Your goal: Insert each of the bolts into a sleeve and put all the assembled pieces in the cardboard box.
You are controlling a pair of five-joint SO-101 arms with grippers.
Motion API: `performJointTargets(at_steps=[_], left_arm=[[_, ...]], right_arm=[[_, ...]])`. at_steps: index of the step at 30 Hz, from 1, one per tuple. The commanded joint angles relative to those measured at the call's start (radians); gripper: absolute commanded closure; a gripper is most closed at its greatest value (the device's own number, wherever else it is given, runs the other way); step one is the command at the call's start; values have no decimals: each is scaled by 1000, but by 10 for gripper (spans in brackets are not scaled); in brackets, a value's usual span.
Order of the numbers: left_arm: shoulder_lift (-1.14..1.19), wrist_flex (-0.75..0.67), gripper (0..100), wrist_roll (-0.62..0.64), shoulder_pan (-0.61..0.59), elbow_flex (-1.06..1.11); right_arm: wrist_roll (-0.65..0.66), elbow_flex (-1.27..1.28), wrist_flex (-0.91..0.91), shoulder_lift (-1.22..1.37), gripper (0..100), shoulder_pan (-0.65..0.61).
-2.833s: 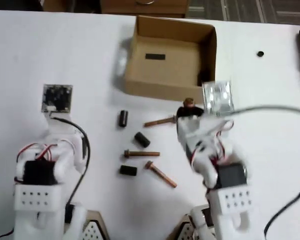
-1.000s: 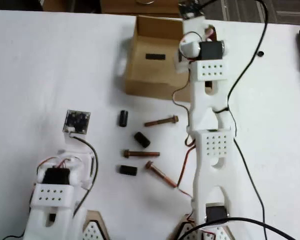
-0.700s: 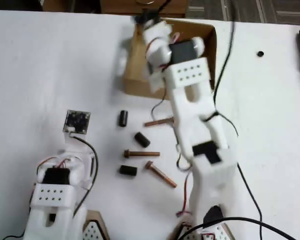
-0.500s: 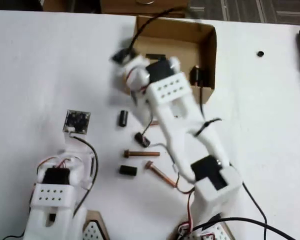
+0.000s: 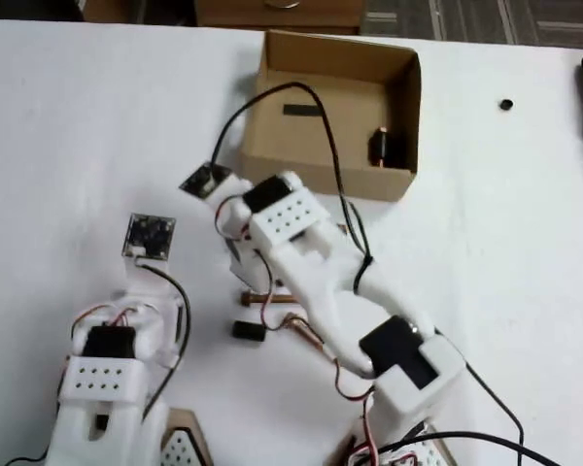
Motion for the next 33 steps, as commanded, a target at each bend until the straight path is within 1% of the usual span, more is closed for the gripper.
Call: performJointTargets(at_steps=[1, 5, 10, 14, 20, 23, 30, 31, 33], left_arm=[[-2, -15, 979, 3, -8, -2], [-2, -15, 979, 3, -6, -2], [-2, -15, 979, 3, -6, -2], [-2, -15, 979, 3, -6, -2], [-2, -15, 979, 3, -6, -2], [-2, -15, 979, 3, -6, -2], [-2, -15, 979, 3, -6, -2], [-2, -15, 979, 3, -6, -2], [-2, -15, 979, 3, -6, -2]], right_arm=[[-2, 121, -189, -119, 619, -1], [-2, 265, -343, -211, 632, 4], [-2, 321, -364, -220, 765, -1], [-2, 330, -371, -205, 829, 4], [5, 319, -421, -70, 842, 5], [2, 288, -406, -12, 842, 18], [6, 276, -412, 25, 844, 35], [6, 276, -412, 25, 850, 36], [6, 276, -410, 27, 902, 36]])
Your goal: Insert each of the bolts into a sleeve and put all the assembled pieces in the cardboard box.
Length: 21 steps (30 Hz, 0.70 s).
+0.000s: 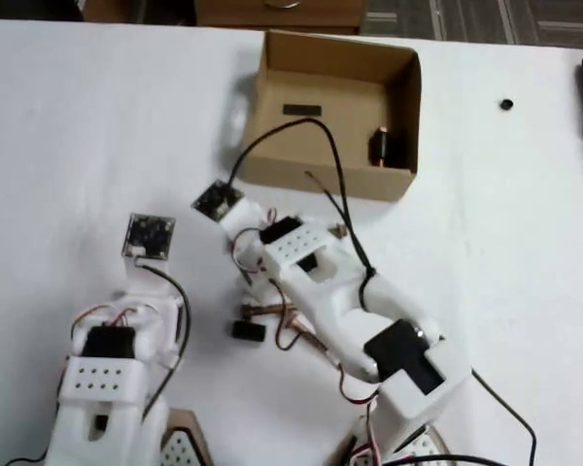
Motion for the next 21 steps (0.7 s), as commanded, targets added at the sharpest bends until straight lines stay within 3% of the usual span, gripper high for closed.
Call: performJointTargets(at_steps=[1, 2, 12, 21], left_arm=[[-2, -15, 979, 3, -6, -2], [-2, -15, 979, 3, -6, -2], [-2, -15, 979, 3, -5, -4], [5, 69, 978, -25, -8, -157]], right_arm=[[6, -17, -2, 13, 944, 15], [6, -17, -2, 13, 984, 15], [-2, -17, 24, -39, 978, 19], [-61, -15, 67, -515, 978, 206]])
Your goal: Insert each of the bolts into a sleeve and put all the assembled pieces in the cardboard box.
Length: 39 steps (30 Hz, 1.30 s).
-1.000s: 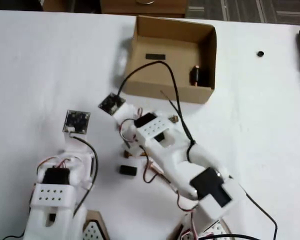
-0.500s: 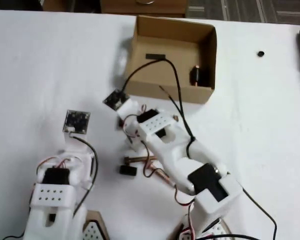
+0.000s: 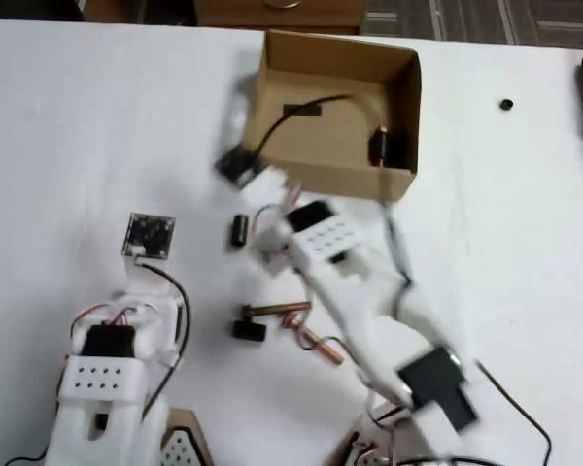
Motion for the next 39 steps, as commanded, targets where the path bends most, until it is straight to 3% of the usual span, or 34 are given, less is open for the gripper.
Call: performJointTargets(at_steps=[1, 13, 17, 22, 28, 39], left_arm=[[5, 38, 978, -57, -5, -154], [29, 35, 976, -373, 301, -415], [215, 31, 970, -448, 330, -558], [591, 52, 889, -476, 338, -846], [968, 164, 876, -572, 427, -1181], [1464, 322, 876, -629, 597, -1684]], right_arm=[[-23, -14, 50, -257, 978, 108], [-14, -8, 271, -719, 978, 619], [57, -8, 346, -753, 978, 794], [64, 5, 386, -757, 978, 998], [63, 114, 315, -834, 978, 1089], [23, 542, 53, -1270, 978, 1032]])
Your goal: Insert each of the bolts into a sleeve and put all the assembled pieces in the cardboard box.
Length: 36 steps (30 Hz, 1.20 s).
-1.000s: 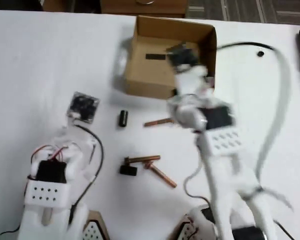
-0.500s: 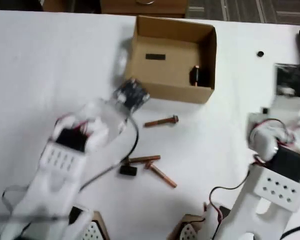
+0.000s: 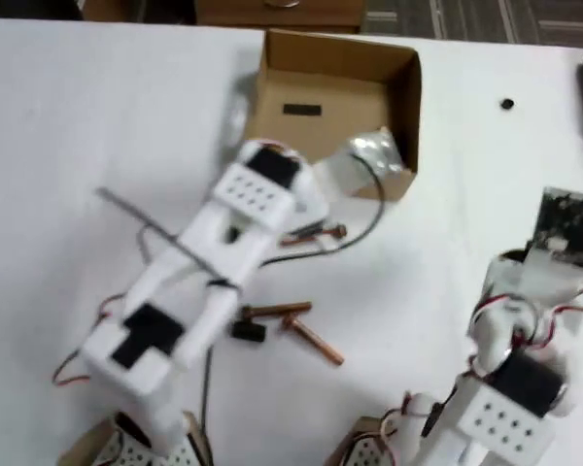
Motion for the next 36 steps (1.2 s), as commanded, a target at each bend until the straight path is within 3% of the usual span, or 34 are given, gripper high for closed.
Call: performJointTargets(at_steps=[1, 11, 32, 36], left_arm=[[120, 44, 876, -37, 35, -177], [387, 216, 876, -141, 41, -519], [763, 219, 878, -146, 35, -820], [813, 221, 988, -147, 35, -845]], right_arm=[[-41, 95, -82, -171, 979, -5], [-41, 259, -91, -400, 979, -10], [-40, 293, -91, -400, 979, -12], [-40, 293, -91, -400, 979, -12]])
